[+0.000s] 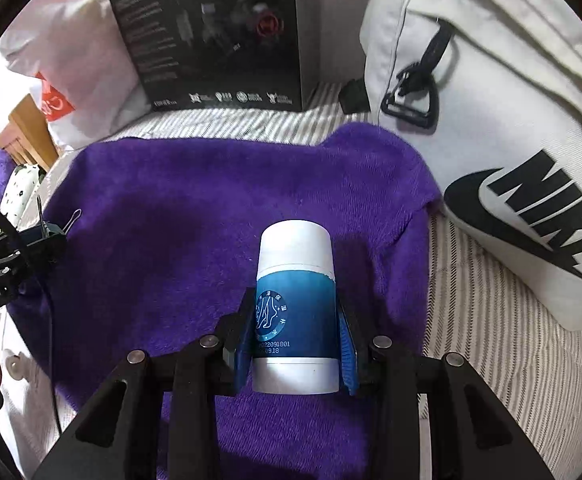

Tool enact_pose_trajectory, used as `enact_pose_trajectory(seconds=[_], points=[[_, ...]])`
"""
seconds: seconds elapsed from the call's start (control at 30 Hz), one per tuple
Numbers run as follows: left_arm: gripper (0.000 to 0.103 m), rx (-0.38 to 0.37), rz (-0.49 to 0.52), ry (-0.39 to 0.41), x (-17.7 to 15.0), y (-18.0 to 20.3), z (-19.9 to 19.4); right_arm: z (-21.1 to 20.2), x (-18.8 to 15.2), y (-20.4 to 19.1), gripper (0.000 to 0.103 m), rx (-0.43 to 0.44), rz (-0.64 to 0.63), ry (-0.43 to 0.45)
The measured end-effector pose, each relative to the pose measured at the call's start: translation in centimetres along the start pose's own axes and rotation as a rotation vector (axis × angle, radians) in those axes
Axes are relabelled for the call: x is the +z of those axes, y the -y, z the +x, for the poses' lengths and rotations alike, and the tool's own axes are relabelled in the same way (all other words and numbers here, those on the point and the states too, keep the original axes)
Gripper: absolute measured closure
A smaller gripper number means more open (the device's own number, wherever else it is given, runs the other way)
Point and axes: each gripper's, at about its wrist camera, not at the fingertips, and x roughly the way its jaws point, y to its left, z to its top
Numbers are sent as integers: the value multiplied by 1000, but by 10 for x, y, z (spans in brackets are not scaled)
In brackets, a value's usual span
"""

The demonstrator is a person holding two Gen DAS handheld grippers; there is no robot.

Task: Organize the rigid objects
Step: 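Lower the clip onto the purple towel with the left gripper while the right gripper sets the deodorant there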

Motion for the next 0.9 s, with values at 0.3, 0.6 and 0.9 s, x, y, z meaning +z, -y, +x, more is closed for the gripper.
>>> enact_pose_trajectory(seconds=[0.3, 0.6, 0.9], points=[[64, 38, 26, -30, 1, 0, 17, 6, 5, -3, 67, -13, -19, -5], [61, 84, 81, -36, 4, 9, 19, 3, 1, -3, 61, 10, -53, 8], [45, 91, 93, -47, -6, 17, 19, -7, -13, -1, 53, 18, -61, -6]])
